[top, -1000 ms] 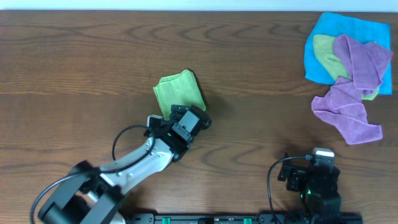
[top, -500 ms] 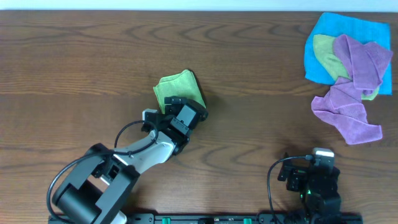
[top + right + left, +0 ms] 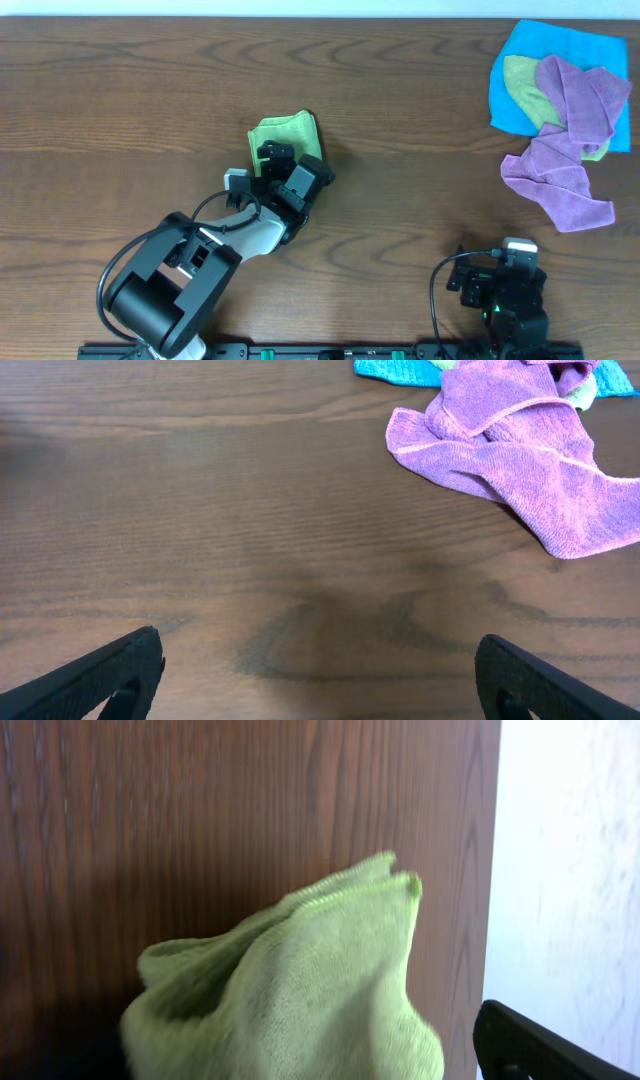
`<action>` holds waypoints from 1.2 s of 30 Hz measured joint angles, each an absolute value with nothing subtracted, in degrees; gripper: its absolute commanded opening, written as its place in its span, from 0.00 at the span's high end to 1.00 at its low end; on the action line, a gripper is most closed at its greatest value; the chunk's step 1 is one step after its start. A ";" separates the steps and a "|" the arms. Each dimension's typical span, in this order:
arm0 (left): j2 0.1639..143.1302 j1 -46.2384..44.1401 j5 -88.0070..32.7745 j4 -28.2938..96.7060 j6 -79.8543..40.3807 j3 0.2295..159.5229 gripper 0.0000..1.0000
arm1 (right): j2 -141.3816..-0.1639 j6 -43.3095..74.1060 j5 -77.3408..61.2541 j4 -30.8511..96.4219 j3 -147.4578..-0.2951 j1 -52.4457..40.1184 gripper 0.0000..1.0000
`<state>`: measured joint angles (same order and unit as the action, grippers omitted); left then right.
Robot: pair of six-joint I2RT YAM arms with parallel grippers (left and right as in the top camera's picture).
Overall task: Fold the cloth
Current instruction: 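Carry the green cloth with the left gripper to the table's top left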
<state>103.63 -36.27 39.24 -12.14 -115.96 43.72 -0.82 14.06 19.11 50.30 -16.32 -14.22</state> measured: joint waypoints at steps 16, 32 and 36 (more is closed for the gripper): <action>105.01 -33.74 44.53 -13.63 -115.94 43.59 0.04 | -0.82 14.06 19.11 50.33 -16.32 -14.22 0.01; 105.41 -33.69 34.59 -15.22 -115.94 43.42 0.72 | -0.82 14.06 19.11 50.30 -16.32 -14.22 0.01; 105.71 -33.67 33.41 -14.24 -115.94 43.31 0.94 | -0.82 14.06 19.09 50.30 -16.32 -14.22 0.01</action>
